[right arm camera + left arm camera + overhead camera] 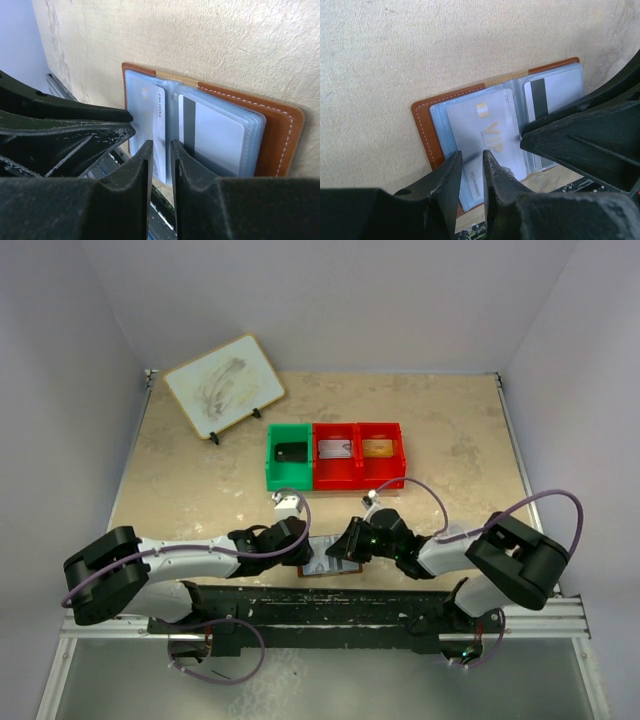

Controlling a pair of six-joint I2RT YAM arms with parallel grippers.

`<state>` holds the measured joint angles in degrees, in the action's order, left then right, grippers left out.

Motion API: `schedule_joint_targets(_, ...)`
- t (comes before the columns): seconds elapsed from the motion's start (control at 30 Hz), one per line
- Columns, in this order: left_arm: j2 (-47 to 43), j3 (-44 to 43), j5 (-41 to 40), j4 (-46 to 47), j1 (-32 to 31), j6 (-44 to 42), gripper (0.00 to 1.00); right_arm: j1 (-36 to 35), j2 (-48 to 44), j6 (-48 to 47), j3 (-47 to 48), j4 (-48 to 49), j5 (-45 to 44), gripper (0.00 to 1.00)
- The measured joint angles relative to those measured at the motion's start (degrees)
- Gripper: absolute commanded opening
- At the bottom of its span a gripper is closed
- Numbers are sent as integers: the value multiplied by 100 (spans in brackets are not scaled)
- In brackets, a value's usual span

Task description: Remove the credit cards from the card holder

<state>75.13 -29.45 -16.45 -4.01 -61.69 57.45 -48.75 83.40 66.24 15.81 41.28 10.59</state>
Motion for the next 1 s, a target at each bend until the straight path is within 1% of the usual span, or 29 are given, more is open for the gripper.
schedule_joint_targets(0.27,2,109,11,225,0,7,17,2,584,42,103,579,243,23)
schedule_joint_targets(0.33,22,125,4,275,0,4,15,0,682,105,107,737,251,16)
schedule_joint_targets(0.43,70,125,-7,350,0,7,15,2,758,216,24,966,240,13)
schedule_joint_targets(0.47,79,125,-11,365,0,7,15,2,774,280,-52,1097,240,14)
schedule_joint_targets(0.53,83,136,-13,393,0,20,14,2,774,380,-160,1250,247,23)
schedule_joint_targets(0.57,83,144,-20,407,0,26,14,2,774,426,-197,1305,251,23)
schedule_joint_targets(0.67,81,166,-57,435,0,46,14,2,772,490,-243,1405,262,16)
schedule_joint_targets(0.77,81,166,-72,435,0,46,14,2,772,496,-284,1502,264,4)
schedule_joint_targets(0.8,83,166,-74,437,0,46,14,2,772,498,-304,1532,267,4)
schedule_joint_targets(0.83,85,166,-74,437,0,46,14,2,769,518,-317,1567,271,4)
schedule_joint_targets(0.93,94,166,-94,439,-2,48,13,2,721,538,-326,1652,280,14)
schedule_joint_targets(1.0,94,166,-114,439,-7,48,13,2,688,566,-361,1687,267,16)
